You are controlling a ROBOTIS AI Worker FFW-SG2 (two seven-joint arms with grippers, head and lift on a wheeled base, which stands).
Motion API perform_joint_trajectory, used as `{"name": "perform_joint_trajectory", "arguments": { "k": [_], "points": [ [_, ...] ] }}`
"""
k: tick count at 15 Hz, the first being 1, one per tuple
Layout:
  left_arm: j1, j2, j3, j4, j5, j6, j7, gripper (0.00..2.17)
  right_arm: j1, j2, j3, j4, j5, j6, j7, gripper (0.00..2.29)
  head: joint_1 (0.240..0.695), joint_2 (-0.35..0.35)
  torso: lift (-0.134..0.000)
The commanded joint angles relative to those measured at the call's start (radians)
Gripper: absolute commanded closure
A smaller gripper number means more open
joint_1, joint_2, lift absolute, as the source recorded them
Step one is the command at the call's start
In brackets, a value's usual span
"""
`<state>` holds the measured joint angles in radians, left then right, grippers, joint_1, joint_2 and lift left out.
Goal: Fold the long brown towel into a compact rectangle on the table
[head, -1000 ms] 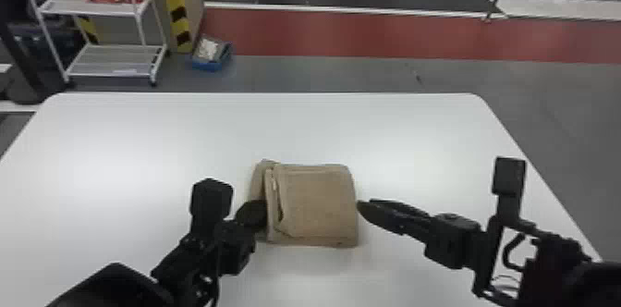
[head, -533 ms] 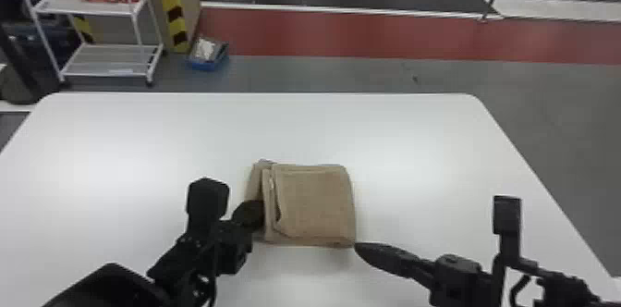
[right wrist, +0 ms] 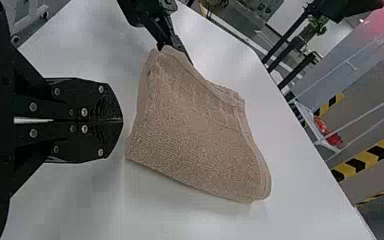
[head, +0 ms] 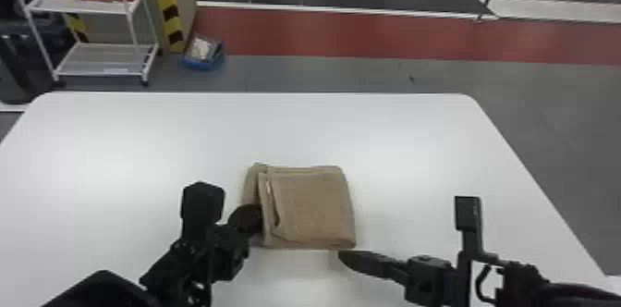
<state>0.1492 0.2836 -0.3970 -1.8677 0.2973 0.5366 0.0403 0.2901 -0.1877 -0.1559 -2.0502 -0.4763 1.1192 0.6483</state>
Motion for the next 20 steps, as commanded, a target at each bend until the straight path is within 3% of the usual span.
{"name": "perform_joint_trajectory", "arguments": {
  "k": [1,4,7,10,13,17,20],
  "points": [
    [0.007,0.005,0.004,-0.018,0.005,0.006,-0.002,1.84,-0.043,0.014,0.041,0.050,0.031,-0.012,-0.007,2.24,0.695,-0.095,-0.123],
    [0.013,0.008,0.017,-0.033,0.017,0.006,-0.010,1.84,-0.100,0.022,0.052,0.088,0.058,-0.018,-0.021,2.24,0.695,-0.074,-0.123],
    [0.050,0.031,0.047,-0.076,0.028,0.006,-0.013,1.84,-0.174,0.019,0.055,0.136,0.079,-0.015,-0.053,2.24,0.695,-0.072,-0.123],
    [0.105,0.059,0.107,-0.150,0.045,0.006,-0.017,1.84,-0.295,0.017,0.081,0.258,0.133,-0.012,-0.067,2.24,0.695,-0.065,-0.123],
    [0.110,0.075,0.139,-0.159,0.060,0.006,-0.020,1.84,-0.398,0.022,0.105,0.392,0.136,-0.018,-0.081,2.24,0.695,-0.049,-0.123],
    [0.073,0.082,0.158,-0.103,0.068,-0.003,-0.036,1.84,-0.506,0.034,0.105,0.547,0.140,-0.114,-0.101,2.24,0.695,-0.018,-0.123],
    [-0.006,0.072,0.127,0.010,0.086,-0.037,-0.062,1.84,-0.470,0.036,0.079,0.553,0.128,-0.178,-0.102,2.24,0.695,-0.013,-0.123]
  ]
}}
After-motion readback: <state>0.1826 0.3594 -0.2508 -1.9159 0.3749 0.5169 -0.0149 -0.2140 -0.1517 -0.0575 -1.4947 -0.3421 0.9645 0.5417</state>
